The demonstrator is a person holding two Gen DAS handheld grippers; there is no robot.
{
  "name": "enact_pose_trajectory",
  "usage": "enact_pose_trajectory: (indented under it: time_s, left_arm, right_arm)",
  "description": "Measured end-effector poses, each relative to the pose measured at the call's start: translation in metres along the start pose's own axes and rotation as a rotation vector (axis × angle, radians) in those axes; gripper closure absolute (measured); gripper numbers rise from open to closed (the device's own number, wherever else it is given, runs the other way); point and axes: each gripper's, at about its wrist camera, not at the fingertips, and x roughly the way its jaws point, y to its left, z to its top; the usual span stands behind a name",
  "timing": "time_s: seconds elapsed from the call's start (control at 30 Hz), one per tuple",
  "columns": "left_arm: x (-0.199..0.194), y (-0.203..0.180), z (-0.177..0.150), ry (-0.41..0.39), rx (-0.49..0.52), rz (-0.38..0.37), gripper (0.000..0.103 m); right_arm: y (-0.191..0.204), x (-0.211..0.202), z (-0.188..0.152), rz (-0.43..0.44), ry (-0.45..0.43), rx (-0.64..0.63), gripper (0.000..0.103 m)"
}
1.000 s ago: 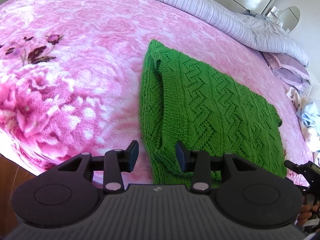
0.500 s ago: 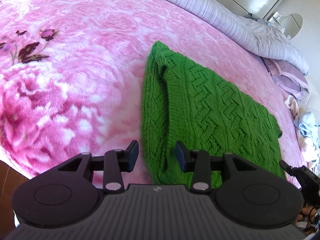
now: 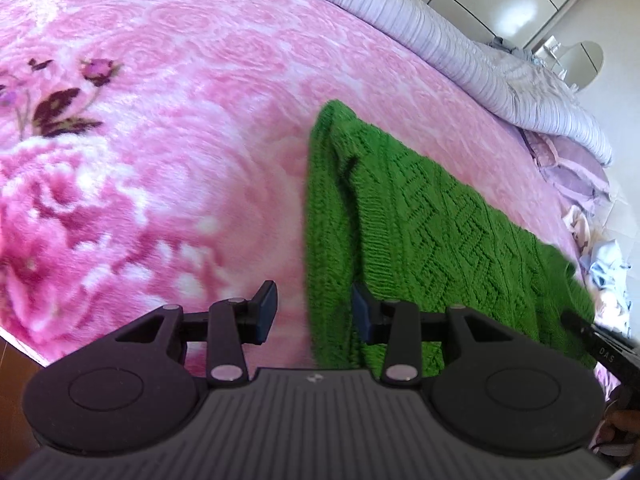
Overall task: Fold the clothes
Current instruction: 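Grasp and lift the folded sweater edge with the right gripper, then grasp the green sweater edge with the left gripper while the right gripper holds it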
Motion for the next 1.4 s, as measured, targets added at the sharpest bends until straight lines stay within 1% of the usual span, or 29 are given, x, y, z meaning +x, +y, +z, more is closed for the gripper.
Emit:
enact_pose_trajectory:
  time_s: [0.13, 0.17, 0.2, 0.3, 0.37, 0.43, 0.47, 0.5, 0.6, 0.7, 0.8, 0.93, 1.07, 1.17, 1.3, 1.33, 1.4]
  left_arm:
    - [-0.012, 0.018, 0.001, -0.012, -0.036, -0.026, 0.067]
    - [-0.014, 0.022, 0.001, -0.014, -0.044, -0.029, 0.067]
    - [-0.016, 0.026, 0.0, -0.015, -0.052, -0.032, 0.067]
    - [-0.022, 0.037, -0.001, -0.015, -0.071, -0.032, 0.068]
    - [-0.024, 0.043, -0.001, -0.016, -0.082, -0.035, 0.068]
    - [-0.026, 0.043, -0.001, -0.016, -0.085, -0.042, 0.068]
    - [-0.027, 0.044, 0.0, -0.017, -0.087, -0.046, 0.068]
    - [-0.028, 0.044, 0.0, -0.017, -0.089, -0.05, 0.068]
    - [-0.031, 0.044, 0.002, -0.017, -0.09, -0.065, 0.068]
    - [-0.025, 0.025, 0.01, -0.001, -0.054, -0.107, 0.068]
    - [-0.006, 0.001, 0.024, 0.021, -0.008, -0.141, 0.068]
    - [0.019, -0.031, 0.042, 0.052, 0.052, -0.184, 0.068]
    - [0.056, -0.051, 0.065, 0.085, 0.051, -0.223, 0.068]
    - [0.081, -0.056, 0.083, 0.105, 0.022, -0.248, 0.067]
    - [0.112, -0.057, 0.096, 0.155, -0.031, -0.295, 0.067]
    - [0.119, -0.057, 0.097, 0.166, -0.042, -0.302, 0.067]
    - [0.13, -0.056, 0.096, 0.18, -0.069, -0.325, 0.067]
  right_arm:
    - [0.071, -0.002, 0.014, 0.134, -0.066, -0.185, 0.085]
    - [0.086, -0.001, 0.016, 0.172, -0.074, -0.223, 0.084]
    - [0.095, 0.001, 0.016, 0.221, -0.053, -0.234, 0.083]
    - [0.121, 0.009, 0.016, 0.368, 0.01, -0.266, 0.072]
    - [0.136, 0.013, 0.016, 0.457, 0.043, -0.279, 0.049]
    - [0.126, 0.008, 0.021, 0.485, 0.016, -0.231, 0.043]
    - [0.114, 0.005, 0.023, 0.505, 0.008, -0.182, 0.043]
    - [0.099, 0.003, 0.026, 0.524, 0.005, -0.129, 0.043]
    - [0.046, 0.007, 0.036, 0.578, 0.03, 0.056, 0.043]
    - [0.006, 0.041, 0.047, 0.617, 0.077, 0.187, 0.043]
    - [-0.034, 0.075, 0.058, 0.655, 0.123, 0.319, 0.043]
    - [-0.084, 0.12, 0.074, 0.71, 0.184, 0.484, 0.05]
    - [-0.089, 0.17, 0.094, 0.826, 0.249, 0.443, 0.053]
    - [-0.09, 0.194, 0.095, 0.885, 0.286, 0.417, 0.053]
    - [-0.101, 0.208, 0.082, 0.961, 0.276, 0.479, 0.053]
    - [-0.103, 0.21, 0.079, 0.972, 0.274, 0.494, 0.053]
    - [-0.1, 0.207, 0.082, 0.965, 0.278, 0.486, 0.053]
